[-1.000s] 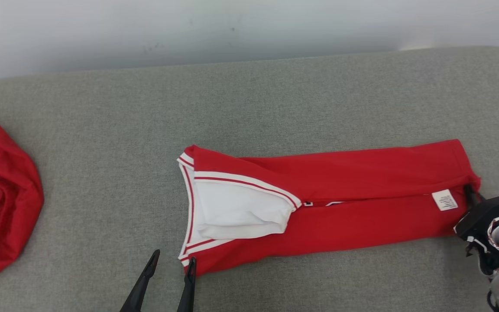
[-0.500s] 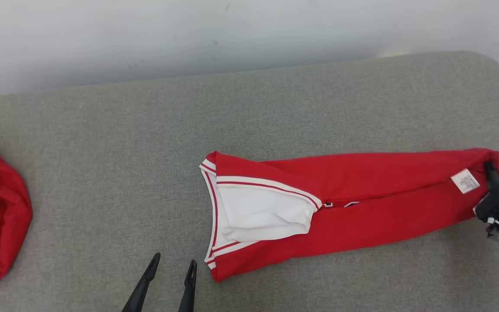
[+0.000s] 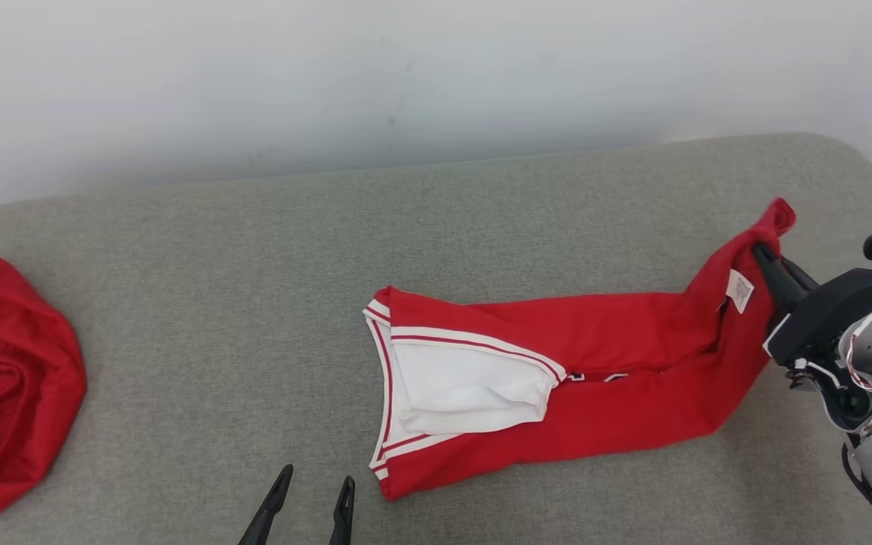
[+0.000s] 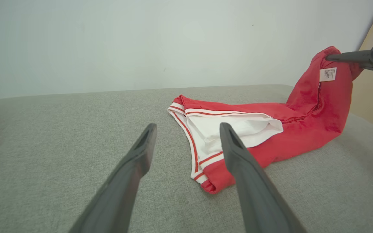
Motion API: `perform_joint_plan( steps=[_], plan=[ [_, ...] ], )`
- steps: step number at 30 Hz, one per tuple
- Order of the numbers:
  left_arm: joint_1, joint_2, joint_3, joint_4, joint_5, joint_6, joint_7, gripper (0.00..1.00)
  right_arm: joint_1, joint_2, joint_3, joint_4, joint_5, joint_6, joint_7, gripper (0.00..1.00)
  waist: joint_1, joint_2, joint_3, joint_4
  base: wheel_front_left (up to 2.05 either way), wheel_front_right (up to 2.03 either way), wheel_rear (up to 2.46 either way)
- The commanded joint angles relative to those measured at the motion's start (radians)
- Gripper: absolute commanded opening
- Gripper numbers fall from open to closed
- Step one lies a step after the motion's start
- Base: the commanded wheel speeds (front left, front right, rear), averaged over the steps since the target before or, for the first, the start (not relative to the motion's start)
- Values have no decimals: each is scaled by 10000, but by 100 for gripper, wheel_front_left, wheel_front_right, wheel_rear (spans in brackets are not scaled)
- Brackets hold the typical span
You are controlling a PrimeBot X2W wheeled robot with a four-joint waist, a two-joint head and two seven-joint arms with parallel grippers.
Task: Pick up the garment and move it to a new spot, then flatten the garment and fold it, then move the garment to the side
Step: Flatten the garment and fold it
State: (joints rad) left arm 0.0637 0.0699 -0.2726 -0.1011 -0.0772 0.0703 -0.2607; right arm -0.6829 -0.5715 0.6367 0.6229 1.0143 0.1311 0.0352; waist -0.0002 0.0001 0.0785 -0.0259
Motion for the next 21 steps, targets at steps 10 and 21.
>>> perform_joint_plan(
  steps=[10, 21],
  plan=[
    [324, -85, -115, 191, -163, -110, -47, 100, 432, 776, 86, -863, -225, -6, 167, 0, 2, -1, -414, 884, 0, 0, 0],
    [222, -138, -130, 350, -233, -140, -47, 100, 615, 2058, 79, -1277, -532, -5, 456, 0, 2, -1, -301, 1644, 0, 0, 0]
  ],
)
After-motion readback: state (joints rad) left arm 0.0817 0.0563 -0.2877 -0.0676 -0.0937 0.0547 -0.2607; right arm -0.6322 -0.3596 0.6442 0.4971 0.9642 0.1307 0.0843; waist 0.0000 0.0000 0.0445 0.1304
